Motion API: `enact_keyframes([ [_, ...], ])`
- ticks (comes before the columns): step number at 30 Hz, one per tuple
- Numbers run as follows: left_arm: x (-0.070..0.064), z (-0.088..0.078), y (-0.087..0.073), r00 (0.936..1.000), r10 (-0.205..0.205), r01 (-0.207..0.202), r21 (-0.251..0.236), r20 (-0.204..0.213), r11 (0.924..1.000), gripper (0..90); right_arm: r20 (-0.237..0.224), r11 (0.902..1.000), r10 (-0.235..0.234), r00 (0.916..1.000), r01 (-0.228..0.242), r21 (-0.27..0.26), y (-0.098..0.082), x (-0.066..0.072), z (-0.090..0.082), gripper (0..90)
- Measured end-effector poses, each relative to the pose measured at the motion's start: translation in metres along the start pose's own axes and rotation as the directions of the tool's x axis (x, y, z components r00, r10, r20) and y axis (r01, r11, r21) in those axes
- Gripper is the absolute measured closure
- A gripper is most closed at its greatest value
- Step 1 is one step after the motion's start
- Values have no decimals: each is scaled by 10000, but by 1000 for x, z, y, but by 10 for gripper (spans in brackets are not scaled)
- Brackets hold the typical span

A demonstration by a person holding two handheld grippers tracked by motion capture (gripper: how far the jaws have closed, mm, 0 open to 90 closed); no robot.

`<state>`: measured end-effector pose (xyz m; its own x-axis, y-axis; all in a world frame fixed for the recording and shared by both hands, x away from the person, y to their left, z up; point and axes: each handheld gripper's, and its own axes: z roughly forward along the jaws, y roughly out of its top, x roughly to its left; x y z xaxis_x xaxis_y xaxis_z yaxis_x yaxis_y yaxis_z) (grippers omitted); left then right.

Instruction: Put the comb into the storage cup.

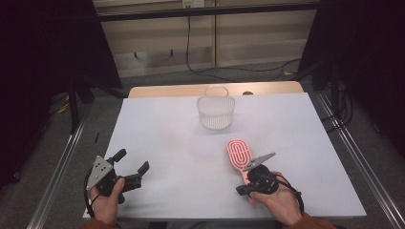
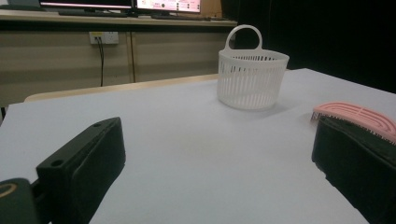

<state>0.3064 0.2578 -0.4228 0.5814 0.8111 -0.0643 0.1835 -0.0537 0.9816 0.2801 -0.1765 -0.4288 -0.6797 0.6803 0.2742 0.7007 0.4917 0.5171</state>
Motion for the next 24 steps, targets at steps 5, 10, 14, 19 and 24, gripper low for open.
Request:
enact_keyframes([
  [5,0,0,0,10000,17,-17,16,22,10000,27,71,10000,61,10000,-60,-53,-2,-3,-3,900],
  [10,0,0,0,10000,16,-16,9,15,10000,27,65,9998,180,9998,-180,-53,-5,-7,-6,900],
  [14,0,0,0,10000,16,-16,15,3,10000,27,122,9998,212,9997,-212,-66,-6,-8,-7,900],
  [19,0,0,0,10000,-13,13,20,50,10000,27,188,9997,258,9995,-257,-56,-9,-11,-8,900],
  [24,0,0,0,10000,-11,11,10,18,10000,27,257,9996,270,9993,-269,-29,-10,-13,-10,900],
])
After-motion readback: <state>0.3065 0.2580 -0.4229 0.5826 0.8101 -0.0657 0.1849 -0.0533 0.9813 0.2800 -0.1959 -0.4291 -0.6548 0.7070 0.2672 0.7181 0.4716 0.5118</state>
